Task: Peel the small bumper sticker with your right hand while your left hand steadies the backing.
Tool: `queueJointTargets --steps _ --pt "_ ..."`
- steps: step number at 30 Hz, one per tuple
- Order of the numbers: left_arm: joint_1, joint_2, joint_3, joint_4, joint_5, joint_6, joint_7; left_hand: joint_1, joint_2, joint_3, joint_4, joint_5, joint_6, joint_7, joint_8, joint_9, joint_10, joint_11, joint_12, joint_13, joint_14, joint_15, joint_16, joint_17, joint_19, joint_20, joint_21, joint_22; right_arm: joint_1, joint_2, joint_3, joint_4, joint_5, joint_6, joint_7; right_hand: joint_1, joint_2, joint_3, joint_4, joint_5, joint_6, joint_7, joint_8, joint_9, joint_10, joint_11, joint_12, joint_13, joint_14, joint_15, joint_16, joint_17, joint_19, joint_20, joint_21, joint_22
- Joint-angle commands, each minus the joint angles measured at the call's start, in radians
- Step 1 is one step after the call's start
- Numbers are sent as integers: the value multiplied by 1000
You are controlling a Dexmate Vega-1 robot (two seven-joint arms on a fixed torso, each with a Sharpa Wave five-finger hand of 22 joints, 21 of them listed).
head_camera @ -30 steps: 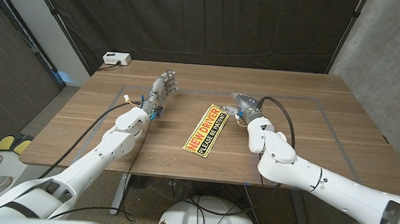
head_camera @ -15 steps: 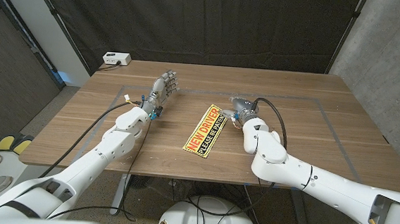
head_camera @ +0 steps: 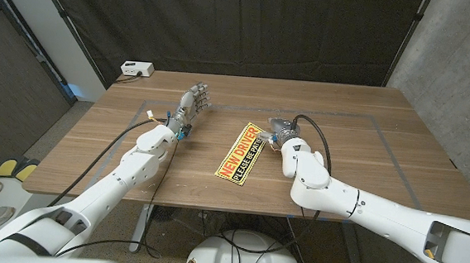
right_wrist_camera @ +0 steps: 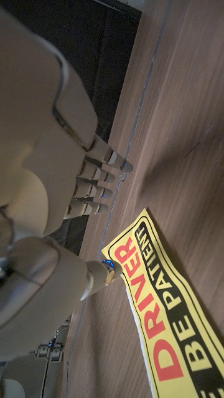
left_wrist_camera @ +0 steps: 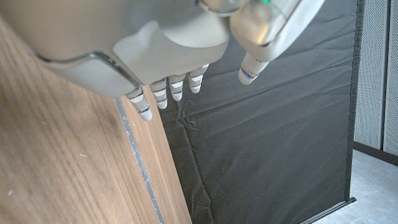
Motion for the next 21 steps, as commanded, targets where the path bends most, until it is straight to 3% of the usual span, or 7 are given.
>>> queueJointTargets --steps 1,11,21 --pt "-4 1 1 0 4 10 6 -4 31 -5 -1 0 6 -1 3 3 4 7 -3 0 4 3 -4 1 5 6 -3 5 28 18 -27 38 14 21 31 17 -3 6 -2 6 -8 0 -2 5 -6 -1 1 3 -6 -1 -1 4 5 -4 3 1" --pt "-5 1 2 3 3 7 0 -3 32 -5 -1 0 5 -1 3 3 3 7 -4 0 2 1 -5 1 4 8 -5 5 50 26 -54 42 10 20 67 23 -4 2 3 8 0 -2 0 6 10 3 7 3 0 -1 2 6 5 -4 3 1" --pt "-7 -1 2 9 3 -2 -7 -3 32 -5 -1 0 6 -2 3 3 4 7 -4 0 2 2 -6 1 4 8 -6 5 88 42 -114 55 -44 -41 113 37 -6 -2 5 12 12 0 2 6 53 2 22 4 19 -10 8 7 19 -7 7 1"
